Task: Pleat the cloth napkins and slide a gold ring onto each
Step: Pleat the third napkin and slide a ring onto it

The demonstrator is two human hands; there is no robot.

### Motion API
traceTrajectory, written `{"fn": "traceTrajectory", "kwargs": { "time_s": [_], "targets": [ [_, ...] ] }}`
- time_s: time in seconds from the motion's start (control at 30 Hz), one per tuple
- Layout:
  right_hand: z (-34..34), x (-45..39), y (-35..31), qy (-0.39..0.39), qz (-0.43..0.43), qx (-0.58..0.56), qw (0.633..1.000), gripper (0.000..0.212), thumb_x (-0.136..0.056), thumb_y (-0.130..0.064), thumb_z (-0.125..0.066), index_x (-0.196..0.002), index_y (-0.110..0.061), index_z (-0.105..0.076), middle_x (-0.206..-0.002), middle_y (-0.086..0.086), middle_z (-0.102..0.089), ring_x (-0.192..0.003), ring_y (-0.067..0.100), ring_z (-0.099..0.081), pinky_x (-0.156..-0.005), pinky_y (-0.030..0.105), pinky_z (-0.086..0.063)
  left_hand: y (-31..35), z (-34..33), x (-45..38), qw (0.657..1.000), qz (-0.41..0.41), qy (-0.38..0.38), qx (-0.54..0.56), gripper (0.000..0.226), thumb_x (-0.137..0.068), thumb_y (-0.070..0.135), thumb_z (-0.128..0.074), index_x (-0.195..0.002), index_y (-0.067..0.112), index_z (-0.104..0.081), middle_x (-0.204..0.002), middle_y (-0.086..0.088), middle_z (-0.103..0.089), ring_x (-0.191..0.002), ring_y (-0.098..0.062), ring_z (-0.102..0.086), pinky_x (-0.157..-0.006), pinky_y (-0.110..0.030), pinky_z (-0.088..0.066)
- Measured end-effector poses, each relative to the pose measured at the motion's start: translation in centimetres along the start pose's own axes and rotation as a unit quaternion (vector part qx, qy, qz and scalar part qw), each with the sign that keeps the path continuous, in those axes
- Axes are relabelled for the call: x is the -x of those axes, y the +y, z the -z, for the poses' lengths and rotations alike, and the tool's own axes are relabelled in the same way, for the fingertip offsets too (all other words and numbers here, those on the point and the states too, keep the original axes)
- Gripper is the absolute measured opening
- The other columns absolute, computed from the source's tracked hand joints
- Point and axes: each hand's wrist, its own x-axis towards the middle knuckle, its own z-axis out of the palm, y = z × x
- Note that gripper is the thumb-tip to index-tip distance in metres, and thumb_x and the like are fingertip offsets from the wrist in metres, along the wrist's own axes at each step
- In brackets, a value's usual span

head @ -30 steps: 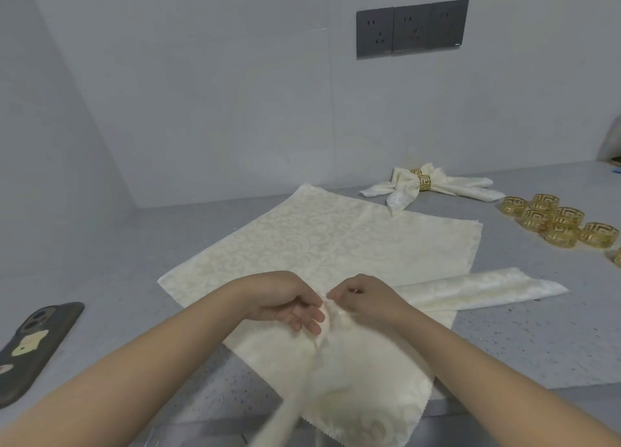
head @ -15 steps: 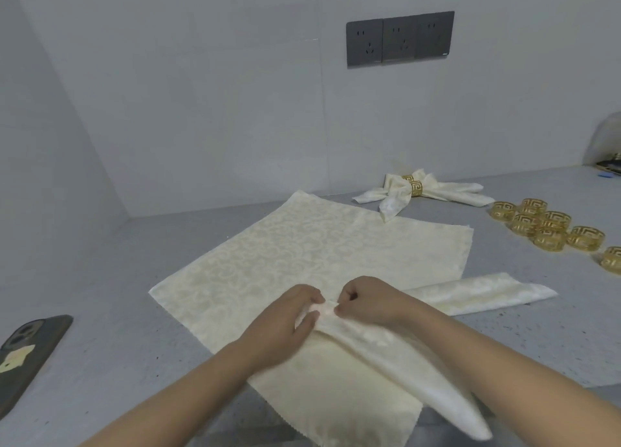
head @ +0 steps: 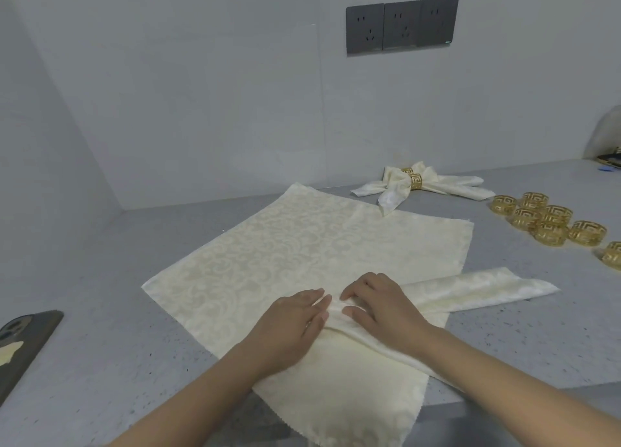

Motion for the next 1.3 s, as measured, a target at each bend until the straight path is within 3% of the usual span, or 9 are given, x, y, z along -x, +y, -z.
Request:
{"fn": "traceTrajectory", "kwargs": {
  "time_s": [0.13,0.27,0.4,0.47,0.7,0.93,1.1,1.2,1.3],
  "targets": [
    [-0.7,0.4,0.3,0.009,0.019,0.022,1.000,0.045,-0.087,-0.052,-0.034,-0.117,-0.031,-0.061,-0.100,-0.006,-0.053,-0.092,0.013,-0.047,-0.084,0.026,-0.034,0.3,0.2,-0.5,0.999,0.029,0.011,-0.018,0.046,-0.100,0.047,-0.033,-0.143,0.031,-0.041,-0.151,0.012,-0.035,-0.139,0.001,-0.024,-0.114,-0.026,-0.021],
    [0.1,0.2,0.3,-0.008,0.008,0.007,1.000,0.035,-0.092,-0.046,-0.048,-0.120,-0.029,-0.060,-0.108,-0.007,-0.053,-0.097,0.009,-0.041,-0.090,0.026,-0.032,0.4,0.8,-0.9,0.999,0.040,-0.008,-0.025,0.048,-0.096,0.052,-0.039,-0.141,0.034,-0.043,-0.148,0.013,-0.038,-0.137,-0.001,-0.029,-0.111,-0.024,-0.025],
    [2.5,-0.2,0.7,-0.011,-0.101,0.076,0.992,0.030,-0.093,-0.037,-0.049,-0.121,-0.029,-0.056,-0.118,-0.007,-0.052,-0.113,0.017,-0.041,-0.096,0.030,-0.027,0.4,1.5,-1.8,0.997,0.044,-0.046,-0.049,0.049,-0.095,0.052,-0.042,-0.141,0.035,-0.043,-0.147,0.014,-0.039,-0.136,-0.003,-0.029,-0.108,-0.022,-0.026],
    [4.5,-0.8,1.3,-0.084,-0.176,0.135,0.971,0.031,-0.090,-0.040,-0.049,-0.118,-0.029,-0.056,-0.117,-0.005,-0.054,-0.112,0.021,-0.045,-0.095,0.032,-0.028,0.5,1.8,-2.2,0.995,0.048,-0.071,-0.058,0.050,-0.094,0.052,-0.044,-0.140,0.034,-0.044,-0.147,0.013,-0.040,-0.136,-0.005,-0.030,-0.107,-0.023,-0.028],
    [7.9,-3.5,2.5,-0.287,-0.258,0.144,0.911,0.037,-0.082,-0.050,-0.060,-0.067,-0.018,-0.047,-0.072,-0.006,-0.048,-0.067,0.013,-0.048,-0.062,0.024,-0.034,0.8,2.3,-2.9,0.992,0.063,-0.097,-0.052,0.052,-0.091,0.053,-0.048,-0.136,0.028,-0.051,-0.141,0.010,-0.046,-0.130,-0.008,-0.040,-0.104,-0.025,-0.034],
    [8.4,-3.9,0.7,-0.269,-0.227,0.090,0.932,0.020,-0.080,-0.023,-0.069,-0.073,-0.016,-0.052,-0.074,-0.005,-0.050,-0.062,0.008,-0.044,-0.050,0.018,-0.032,1.0,2.7,-2.9,0.991,0.065,-0.103,-0.055,0.049,-0.091,0.053,-0.049,-0.134,0.028,-0.054,-0.137,0.009,-0.049,-0.127,-0.008,-0.042,-0.102,-0.026,-0.035],
    [7.3,-4.7,-0.3,-0.264,-0.235,0.130,0.926,0.009,-0.075,-0.014,-0.067,-0.075,-0.006,-0.064,-0.070,0.003,-0.052,-0.062,0.018,-0.049,-0.045,0.019,-0.032,1.0,2.8,-2.9,0.991,0.068,-0.099,-0.052,0.050,-0.091,0.053,-0.049,-0.134,0.028,-0.053,-0.137,0.009,-0.049,-0.127,-0.009,-0.042,-0.101,-0.024,-0.035],
    [7.6,-5.5,-0.4,-0.285,-0.294,0.035,0.912,0.027,-0.074,-0.020,-0.075,-0.063,-0.011,-0.052,-0.059,0.002,-0.046,-0.052,0.016,-0.044,-0.044,0.020,-0.032,1.0,2.8,-3.0,0.992,0.066,-0.099,-0.048,0.049,-0.091,0.053,-0.049,-0.132,0.028,-0.055,-0.137,0.010,-0.050,-0.127,-0.008,-0.042,-0.099,-0.023,-0.036],
    [7.8,-5.9,-0.2,-0.279,-0.372,-0.216,0.858,0.009,-0.085,-0.010,-0.066,-0.079,-0.005,-0.061,-0.062,0.004,-0.060,-0.051,0.016,-0.054,-0.046,0.022,-0.044,0.9,2.6,-3.0,0.992,0.069,-0.097,-0.037,0.050,-0.090,0.053,-0.050,-0.131,0.026,-0.057,-0.134,0.009,-0.051,-0.126,-0.009,-0.043,-0.097,-0.023,-0.037]
  ]
}}
